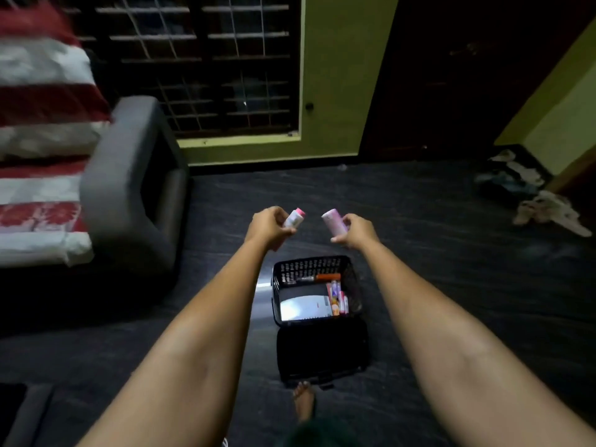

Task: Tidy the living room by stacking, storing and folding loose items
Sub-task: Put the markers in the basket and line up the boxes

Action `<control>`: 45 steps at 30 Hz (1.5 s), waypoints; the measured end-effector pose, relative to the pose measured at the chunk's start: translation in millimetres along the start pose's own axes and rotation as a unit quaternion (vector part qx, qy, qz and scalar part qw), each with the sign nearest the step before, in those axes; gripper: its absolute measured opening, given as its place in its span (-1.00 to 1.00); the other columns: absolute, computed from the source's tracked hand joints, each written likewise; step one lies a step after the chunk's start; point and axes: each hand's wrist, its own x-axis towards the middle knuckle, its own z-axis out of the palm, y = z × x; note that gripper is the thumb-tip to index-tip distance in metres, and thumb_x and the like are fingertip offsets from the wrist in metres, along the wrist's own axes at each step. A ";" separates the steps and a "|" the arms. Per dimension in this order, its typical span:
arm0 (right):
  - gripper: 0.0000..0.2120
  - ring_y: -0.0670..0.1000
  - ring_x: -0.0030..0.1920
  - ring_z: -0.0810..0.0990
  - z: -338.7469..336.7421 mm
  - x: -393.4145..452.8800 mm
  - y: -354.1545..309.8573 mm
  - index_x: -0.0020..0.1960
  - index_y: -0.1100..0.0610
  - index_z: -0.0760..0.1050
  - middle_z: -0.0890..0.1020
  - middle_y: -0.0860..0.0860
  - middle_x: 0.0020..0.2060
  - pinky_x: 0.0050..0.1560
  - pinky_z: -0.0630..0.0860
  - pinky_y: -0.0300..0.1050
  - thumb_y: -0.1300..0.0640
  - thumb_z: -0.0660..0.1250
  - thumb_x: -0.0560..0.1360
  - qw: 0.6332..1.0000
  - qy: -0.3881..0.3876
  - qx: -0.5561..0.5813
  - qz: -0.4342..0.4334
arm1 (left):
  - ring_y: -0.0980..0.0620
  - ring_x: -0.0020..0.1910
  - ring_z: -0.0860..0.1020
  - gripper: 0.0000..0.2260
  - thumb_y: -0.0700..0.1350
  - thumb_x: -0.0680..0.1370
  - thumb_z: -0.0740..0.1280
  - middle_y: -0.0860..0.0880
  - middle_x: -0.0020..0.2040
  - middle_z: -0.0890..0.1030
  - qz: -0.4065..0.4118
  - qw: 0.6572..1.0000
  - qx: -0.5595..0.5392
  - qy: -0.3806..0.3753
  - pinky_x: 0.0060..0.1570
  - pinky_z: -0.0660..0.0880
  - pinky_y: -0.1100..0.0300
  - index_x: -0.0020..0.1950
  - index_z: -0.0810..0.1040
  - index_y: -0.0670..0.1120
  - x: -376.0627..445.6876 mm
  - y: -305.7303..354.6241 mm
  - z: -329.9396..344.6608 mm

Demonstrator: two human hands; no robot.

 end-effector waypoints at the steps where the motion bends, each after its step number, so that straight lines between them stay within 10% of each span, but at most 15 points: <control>1: -0.53 0.13 0.13 0.56 10.4 25.7 10.2 0.19 0.16 0.46 0.59 0.15 0.15 0.00 0.43 -0.11 0.10 0.53 0.36 1.000 0.002 -0.018 0.010 | -0.03 -0.14 0.62 -0.77 -0.08 0.38 0.52 -0.05 -0.05 0.65 -0.013 1.000 0.017 -0.011 -0.19 0.60 0.07 -0.03 0.58 -0.05 22.0 -9.9 15.9; 16: -0.63 0.19 0.17 0.52 316.7 298.6 283.0 0.30 0.09 0.46 0.48 0.14 0.20 0.07 0.48 -0.02 0.21 0.32 0.49 0.960 -0.098 -0.261 0.004 | -0.19 0.02 0.58 -0.81 -0.19 0.54 0.30 -0.20 0.08 0.60 -0.040 0.951 0.259 -0.166 -0.11 0.46 0.08 0.14 0.57 -0.10 243.9 -304.4 333.1; 25: -0.72 0.18 0.21 0.45 437.2 401.1 348.3 0.25 0.19 0.42 0.52 0.16 0.18 0.03 0.44 0.01 0.30 0.17 0.55 0.922 0.003 -0.379 -0.083 | -0.21 0.15 0.54 -0.75 -0.20 0.58 0.23 -0.20 0.17 0.56 0.034 0.928 0.349 -0.127 0.06 0.47 0.00 0.23 0.53 -0.12 324.3 -401.8 437.5; 29: -0.54 0.22 0.21 0.42 454.9 429.8 356.8 0.25 0.25 0.40 0.50 0.21 0.17 0.14 0.39 0.06 0.33 -0.14 0.50 0.912 0.069 -0.375 -0.153 | -0.22 0.29 0.43 -0.65 -0.31 0.61 0.09 -0.21 0.31 0.44 0.036 0.936 0.343 -0.070 0.21 0.40 -0.02 0.39 0.36 -0.19 349.6 -423.0 451.1; 45: -0.60 0.23 0.28 0.47 366.0 370.6 316.9 0.34 0.20 0.40 0.47 0.23 0.29 0.22 0.44 0.01 0.25 0.29 0.51 0.960 -0.119 -0.225 0.113 | -0.26 0.17 0.52 -0.65 -0.38 0.51 0.21 -0.24 0.22 0.52 0.003 0.945 0.301 -0.129 0.12 0.48 -0.07 0.27 0.47 -0.16 297.3 -353.0 374.3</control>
